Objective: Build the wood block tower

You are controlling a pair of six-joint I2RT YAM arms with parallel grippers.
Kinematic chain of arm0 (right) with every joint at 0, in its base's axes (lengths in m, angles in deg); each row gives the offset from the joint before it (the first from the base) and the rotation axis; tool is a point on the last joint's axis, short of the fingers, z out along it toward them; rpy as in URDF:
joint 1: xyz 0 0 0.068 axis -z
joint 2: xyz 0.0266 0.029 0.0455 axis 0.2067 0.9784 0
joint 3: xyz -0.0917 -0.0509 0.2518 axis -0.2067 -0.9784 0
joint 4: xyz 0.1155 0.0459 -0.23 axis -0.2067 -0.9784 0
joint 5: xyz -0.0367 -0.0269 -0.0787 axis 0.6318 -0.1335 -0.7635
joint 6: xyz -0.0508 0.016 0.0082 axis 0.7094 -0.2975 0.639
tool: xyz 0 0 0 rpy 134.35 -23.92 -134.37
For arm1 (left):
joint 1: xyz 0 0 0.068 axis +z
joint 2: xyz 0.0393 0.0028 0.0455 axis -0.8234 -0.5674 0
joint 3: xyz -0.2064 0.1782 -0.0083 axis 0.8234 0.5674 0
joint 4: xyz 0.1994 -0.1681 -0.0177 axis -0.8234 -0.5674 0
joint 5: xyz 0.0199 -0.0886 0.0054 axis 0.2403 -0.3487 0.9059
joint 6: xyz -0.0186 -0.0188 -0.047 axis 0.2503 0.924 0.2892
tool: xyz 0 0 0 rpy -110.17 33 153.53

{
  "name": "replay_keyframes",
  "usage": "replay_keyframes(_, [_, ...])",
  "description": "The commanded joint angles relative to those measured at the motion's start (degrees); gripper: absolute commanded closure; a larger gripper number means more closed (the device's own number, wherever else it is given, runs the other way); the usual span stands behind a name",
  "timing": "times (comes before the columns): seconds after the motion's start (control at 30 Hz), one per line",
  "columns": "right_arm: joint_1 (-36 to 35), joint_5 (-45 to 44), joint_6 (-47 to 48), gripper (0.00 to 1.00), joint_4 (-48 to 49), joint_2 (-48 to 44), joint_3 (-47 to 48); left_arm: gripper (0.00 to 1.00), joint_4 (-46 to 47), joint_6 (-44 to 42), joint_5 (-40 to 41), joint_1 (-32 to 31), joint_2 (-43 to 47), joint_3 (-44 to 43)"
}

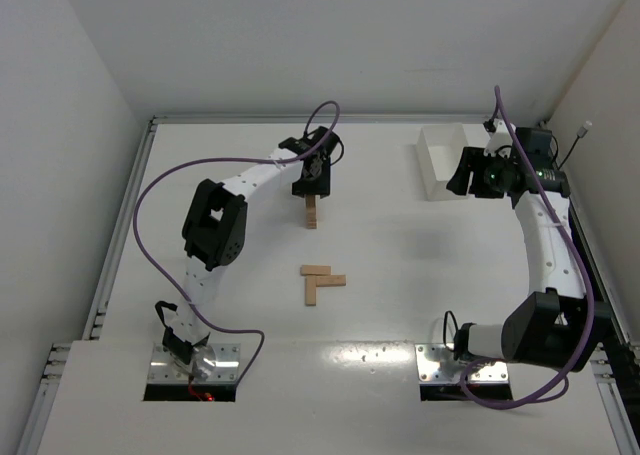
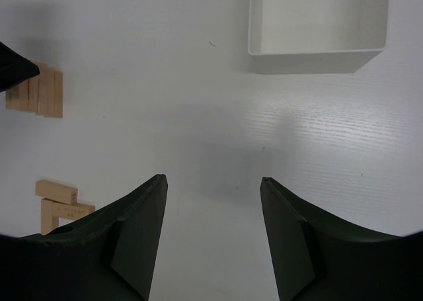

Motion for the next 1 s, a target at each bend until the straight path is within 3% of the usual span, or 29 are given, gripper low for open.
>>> replay_keyframes(0.0, [0.3,1.4,-0.4,0.45,2.1,0.0,1.0,0.57,0.9,-0.3,-0.1,0.5,-0.2,-2.6])
replay_keyframes(0.23, [0.3,1.9,-0.4,0.45,2.7,-0.5,0.5,0.60,0.9,-0.3,-0.6,0.5,-0.2,-2.6])
replay_keyframes(0.3, [0.3,1.9,-0.4,0.45,2.7,-0.5,0.5,0.53,0.9,-0.3,-0.6,0.5,-0.2,-2.6])
replay_keyframes(0.33, [0.3,1.9,-0.4,0.45,2.7,-0.5,0.5,0.43,0.9,-0.3,-0.1,0.5,-0.2,-2.6])
replay_keyframes(0.43, [0.3,2.5,-0.4,0.45,2.7,-0.5,0.5,0.29,0.9,-0.3,0.5,0.5,-0.2,-2.1])
replay_keyframes(0.67, [0.3,2.5,0.3,0.45,2.7,-1.0,-0.7,0.26,1.4,-0.3,-0.7,0.5,3.1,-2.6])
replay_keyframes(0.9, [-5.1,2.2,9.8,0.40,1.3,-2.2,-2.9,0.13,2.7,-1.7,0.9,-0.8,15.5,-4.3])
replay_keyframes(0.97, [-9.5,2.7,15.3,0.39,-0.1,-2.2,-3.4,0.12,3.2,-3.4,1.9,0.4,20.4,-4.3])
